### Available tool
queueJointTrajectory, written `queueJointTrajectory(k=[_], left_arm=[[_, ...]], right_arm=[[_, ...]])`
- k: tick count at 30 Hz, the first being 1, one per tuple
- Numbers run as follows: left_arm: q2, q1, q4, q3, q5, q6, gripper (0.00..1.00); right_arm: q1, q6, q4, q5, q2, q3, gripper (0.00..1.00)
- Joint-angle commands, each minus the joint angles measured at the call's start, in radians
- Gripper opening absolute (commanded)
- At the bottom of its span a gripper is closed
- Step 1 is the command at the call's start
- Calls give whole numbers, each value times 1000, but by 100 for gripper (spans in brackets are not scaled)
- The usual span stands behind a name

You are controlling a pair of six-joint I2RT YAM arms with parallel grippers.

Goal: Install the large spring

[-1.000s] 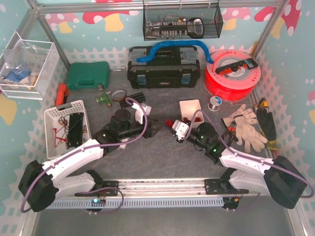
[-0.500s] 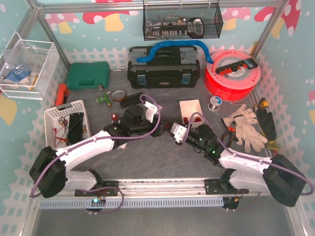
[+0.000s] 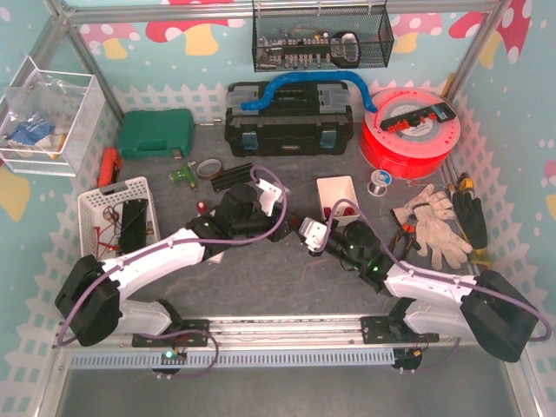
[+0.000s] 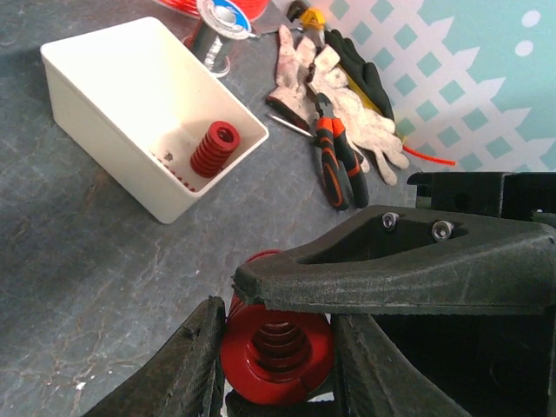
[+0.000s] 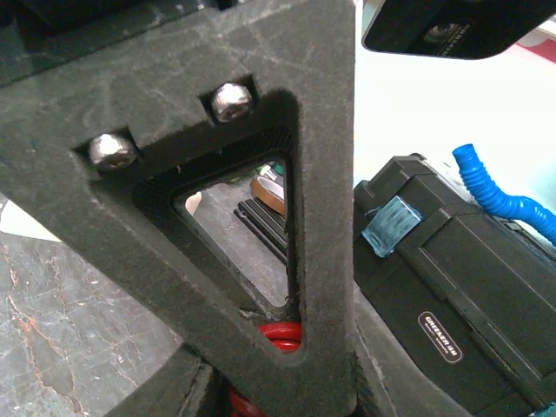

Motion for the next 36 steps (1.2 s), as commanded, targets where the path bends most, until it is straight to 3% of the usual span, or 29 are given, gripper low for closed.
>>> queueJointTrajectory(k=[1,5,10,15,17,20,28,36], left_arm=[[8,-20,-42,36,50,13,9],[13,-20,-84,50,24,5,3],[9,-16,-145,75,-47,-12,1],[-9,4,-224,98,-142,-31,0],[-19,15,-281,111,-205,-39,0],[-45,37,-358,127,-280,-49,0],[-159,133,-573,159,-454,-86,0],[-289,316,-746,159,-561,-172,0]], right_arm=[[16,14,72,6,2,1,2],[16,32,55,21,4,5,22],[15,79,-34,84,-3,29,67],[16,134,-53,149,-58,0,83],[15,156,-53,149,-96,-17,98],[14,194,-68,127,-140,-27,99],[12,377,-272,313,-137,79,99],[10,398,-216,370,-142,40,99]])
